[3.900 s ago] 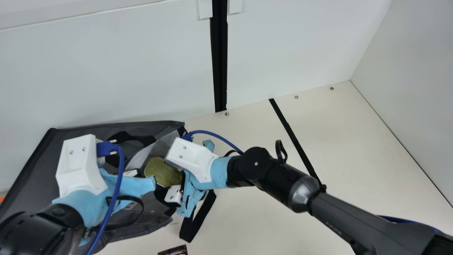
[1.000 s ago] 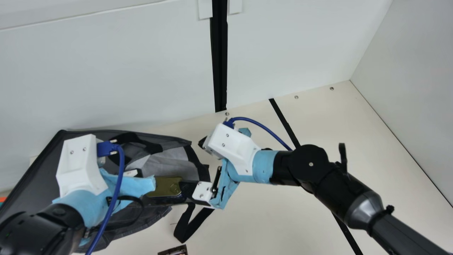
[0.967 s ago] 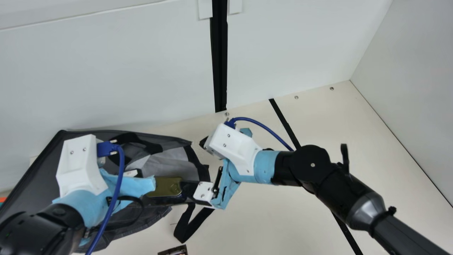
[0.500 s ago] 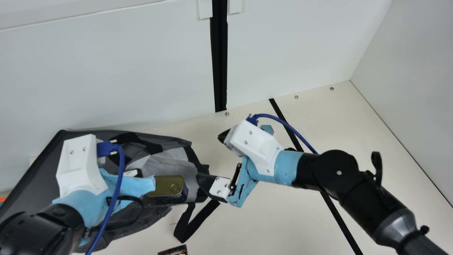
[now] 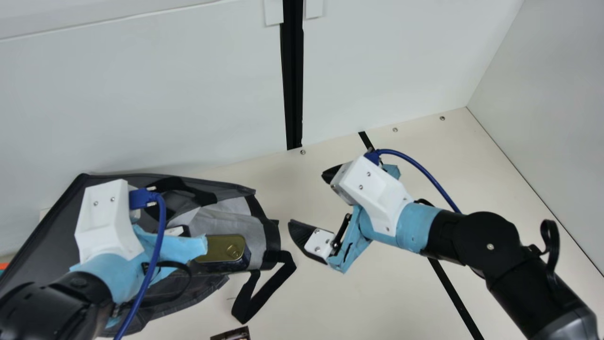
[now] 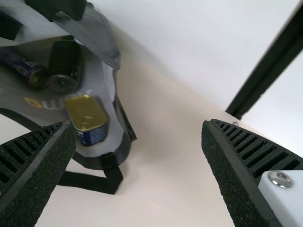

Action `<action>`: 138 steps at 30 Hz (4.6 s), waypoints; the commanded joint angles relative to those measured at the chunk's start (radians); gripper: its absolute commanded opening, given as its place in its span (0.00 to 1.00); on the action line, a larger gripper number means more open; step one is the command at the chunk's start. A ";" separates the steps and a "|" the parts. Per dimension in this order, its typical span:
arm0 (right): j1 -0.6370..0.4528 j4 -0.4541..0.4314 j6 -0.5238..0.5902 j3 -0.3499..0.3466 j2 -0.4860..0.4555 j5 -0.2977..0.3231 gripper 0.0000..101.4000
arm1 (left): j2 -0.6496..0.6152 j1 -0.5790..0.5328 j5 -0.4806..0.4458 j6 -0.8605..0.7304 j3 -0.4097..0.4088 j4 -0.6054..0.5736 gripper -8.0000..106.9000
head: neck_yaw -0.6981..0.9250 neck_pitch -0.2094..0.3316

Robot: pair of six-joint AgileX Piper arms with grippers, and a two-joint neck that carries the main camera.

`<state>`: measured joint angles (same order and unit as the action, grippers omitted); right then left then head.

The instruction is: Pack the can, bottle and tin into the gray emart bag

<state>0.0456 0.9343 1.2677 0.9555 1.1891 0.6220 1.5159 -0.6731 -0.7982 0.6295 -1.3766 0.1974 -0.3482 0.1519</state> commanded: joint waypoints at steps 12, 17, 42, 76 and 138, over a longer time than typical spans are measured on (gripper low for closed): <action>-0.054 -0.143 -0.104 -0.007 -0.065 -0.045 0.90 | 0.000 0.000 0.000 0.000 0.000 0.000 0.16 | -0.001 0.023; -0.071 -0.231 -0.165 -0.009 -0.090 -0.071 0.90 | 0.000 0.000 0.000 0.000 0.000 0.000 0.16 | -0.001 0.023; -0.193 -0.768 -0.609 0.039 -0.172 -0.101 0.90 | 0.000 0.000 0.000 0.000 0.000 0.000 0.16 | -0.001 0.023; -0.136 -1.216 -1.158 0.261 -0.225 0.229 0.90 | 0.000 0.000 0.000 0.000 0.000 0.000 0.16 | -0.001 0.023; -0.134 -1.209 -1.197 0.552 -0.205 0.598 0.90 | 0.000 0.000 0.000 0.000 0.000 0.000 0.16 | -0.001 0.023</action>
<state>-0.0889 -0.2778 0.0681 1.5064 0.9830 1.2217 1.5159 -0.6731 -0.7982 0.6295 -1.3766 0.1974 -0.3482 0.1519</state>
